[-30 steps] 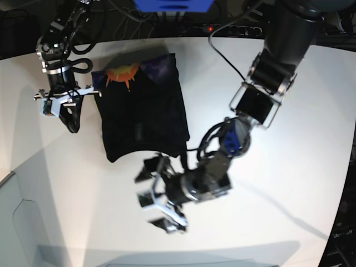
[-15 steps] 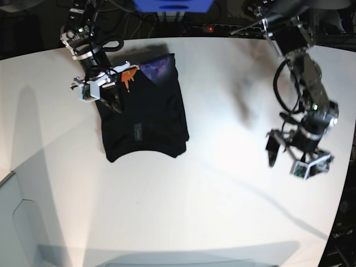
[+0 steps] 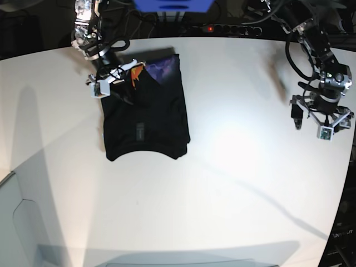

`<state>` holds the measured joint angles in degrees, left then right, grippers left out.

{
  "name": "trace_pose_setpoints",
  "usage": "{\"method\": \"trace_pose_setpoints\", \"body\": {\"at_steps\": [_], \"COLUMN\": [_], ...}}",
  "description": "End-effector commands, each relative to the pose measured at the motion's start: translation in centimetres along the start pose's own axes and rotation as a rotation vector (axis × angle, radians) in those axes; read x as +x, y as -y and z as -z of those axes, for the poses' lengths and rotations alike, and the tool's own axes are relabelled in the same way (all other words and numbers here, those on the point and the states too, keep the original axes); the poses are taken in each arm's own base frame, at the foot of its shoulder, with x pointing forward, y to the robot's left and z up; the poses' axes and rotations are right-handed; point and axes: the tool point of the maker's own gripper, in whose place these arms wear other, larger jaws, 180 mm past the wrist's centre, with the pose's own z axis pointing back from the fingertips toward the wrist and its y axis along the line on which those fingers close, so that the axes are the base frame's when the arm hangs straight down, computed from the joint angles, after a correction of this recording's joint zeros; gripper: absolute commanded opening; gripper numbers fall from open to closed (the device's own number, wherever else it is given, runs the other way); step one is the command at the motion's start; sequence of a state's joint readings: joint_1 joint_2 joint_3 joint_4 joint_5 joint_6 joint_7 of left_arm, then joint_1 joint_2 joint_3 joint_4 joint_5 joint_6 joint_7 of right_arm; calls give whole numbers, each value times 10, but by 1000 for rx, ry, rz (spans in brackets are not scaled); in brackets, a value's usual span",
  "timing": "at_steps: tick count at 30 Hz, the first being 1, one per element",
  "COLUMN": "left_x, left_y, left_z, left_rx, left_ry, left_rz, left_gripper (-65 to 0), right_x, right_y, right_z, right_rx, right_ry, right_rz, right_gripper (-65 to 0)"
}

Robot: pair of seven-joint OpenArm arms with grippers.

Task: Fold the T-shirt properly
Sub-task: 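Release the shirt and lift both grippers away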

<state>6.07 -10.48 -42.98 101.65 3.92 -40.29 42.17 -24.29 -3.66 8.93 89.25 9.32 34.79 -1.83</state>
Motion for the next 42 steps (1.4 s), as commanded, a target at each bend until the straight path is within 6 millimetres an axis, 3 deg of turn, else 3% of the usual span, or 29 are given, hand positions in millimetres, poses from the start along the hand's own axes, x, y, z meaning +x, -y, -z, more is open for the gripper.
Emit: {"method": "trace_pose_setpoints", "body": {"at_steps": [1,5,11,14,17,24,30,32,38,42], "left_x": [11,8,6,3,-4,-13,-22,-27,-46,-56], "left_y": [-9,-8,-8,-7,-5,-3,-1,1,8,9], "left_z": [-5,-5,-6,-6,-8,-9,-12,-13,-19,-39], "left_rx": [23,21,21,19,13,7,-1,-5,-21,-2], "left_ry": [41,34,28,21,6,-14,-38,-50,-94,-112], "left_rz": [7,9,10,12,17,20,26,28,37,45], "left_gripper": [-55,-55,-55,-55,-55,-55,-55,-55,-55,-59], "right_x": [-8,-6,59,70,59,-13,-34,-26,31,45], "right_y": [-1,3,-12,-21,-26,-30,-23,-23,-21,-16], "right_z": [0,-2,-29,-38,-37,-29,-25,-28,-59,-75], "right_rx": [10,-2,6,19,35,83,73,69,38,7], "right_ry": [-27,26,262,294,261,83,89,134,323,362], "right_rz": [-7,15,-53,-70,-56,20,75,77,19,22], "right_gripper": [-641,-641,-641,-641,-641,-641,-641,-641,-640,-640]}}
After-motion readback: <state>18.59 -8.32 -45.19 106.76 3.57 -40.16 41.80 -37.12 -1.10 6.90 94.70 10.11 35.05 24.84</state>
